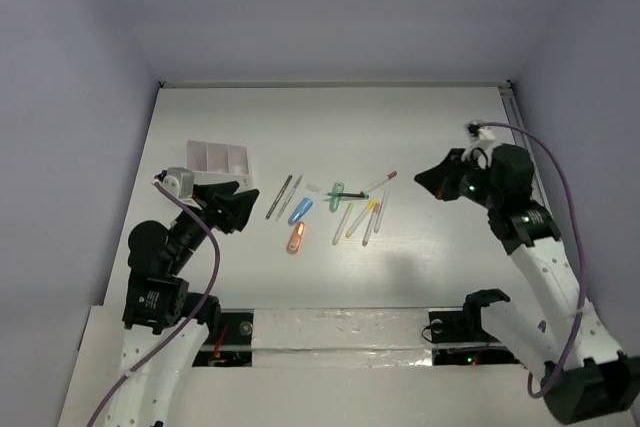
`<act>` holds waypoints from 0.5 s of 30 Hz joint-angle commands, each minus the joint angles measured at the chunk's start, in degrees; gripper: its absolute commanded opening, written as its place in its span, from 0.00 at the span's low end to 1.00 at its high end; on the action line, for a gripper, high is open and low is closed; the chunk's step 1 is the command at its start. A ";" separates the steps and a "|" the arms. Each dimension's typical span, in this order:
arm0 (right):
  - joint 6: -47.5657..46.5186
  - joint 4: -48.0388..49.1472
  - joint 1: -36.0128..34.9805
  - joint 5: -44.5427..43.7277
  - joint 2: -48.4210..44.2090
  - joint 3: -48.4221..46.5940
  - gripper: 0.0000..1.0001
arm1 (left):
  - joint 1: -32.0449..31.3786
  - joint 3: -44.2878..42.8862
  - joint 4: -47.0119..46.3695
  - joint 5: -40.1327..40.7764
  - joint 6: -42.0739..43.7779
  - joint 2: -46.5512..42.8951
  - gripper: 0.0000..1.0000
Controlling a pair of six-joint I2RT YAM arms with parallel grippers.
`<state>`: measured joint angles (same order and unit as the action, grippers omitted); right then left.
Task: Sort the stationery into containers
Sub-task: Pick up the pen from the center of the board.
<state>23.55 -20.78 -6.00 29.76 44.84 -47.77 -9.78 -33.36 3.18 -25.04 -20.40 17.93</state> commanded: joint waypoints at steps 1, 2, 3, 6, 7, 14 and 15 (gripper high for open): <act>-4.38 2.58 -10.32 -8.37 6.47 -1.44 0.00 | -1.46 -1.79 -0.46 1.66 0.72 1.92 0.53; -5.52 2.84 -14.96 -12.06 10.66 -2.32 0.00 | -1.47 -1.88 -0.11 1.75 0.54 3.41 0.53; -6.58 3.28 -16.66 -12.70 12.53 -3.03 0.00 | -2.08 -1.88 -0.10 1.66 0.28 4.29 0.53; -11.67 4.51 -20.27 -12.80 18.16 -4.52 0.10 | -2.61 -2.06 -0.63 0.26 -0.07 6.58 0.52; -13.86 4.60 -20.28 -12.80 19.31 -4.87 0.18 | -2.61 -2.06 -0.98 -0.01 -0.86 7.11 0.50; -19.58 9.17 -23.00 -9.82 29.77 -7.07 0.64 | -3.84 -5.11 -7.14 -3.26 -5.26 14.22 0.00; -20.90 10.04 -23.53 -9.37 31.08 -7.86 0.58 | -4.36 -5.91 -6.79 -2.92 -4.74 16.41 0.00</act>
<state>8.45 -16.82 -27.29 19.11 73.43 -51.92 -13.52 -34.70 1.48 -26.55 -24.12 31.16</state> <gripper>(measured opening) 0.624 0.007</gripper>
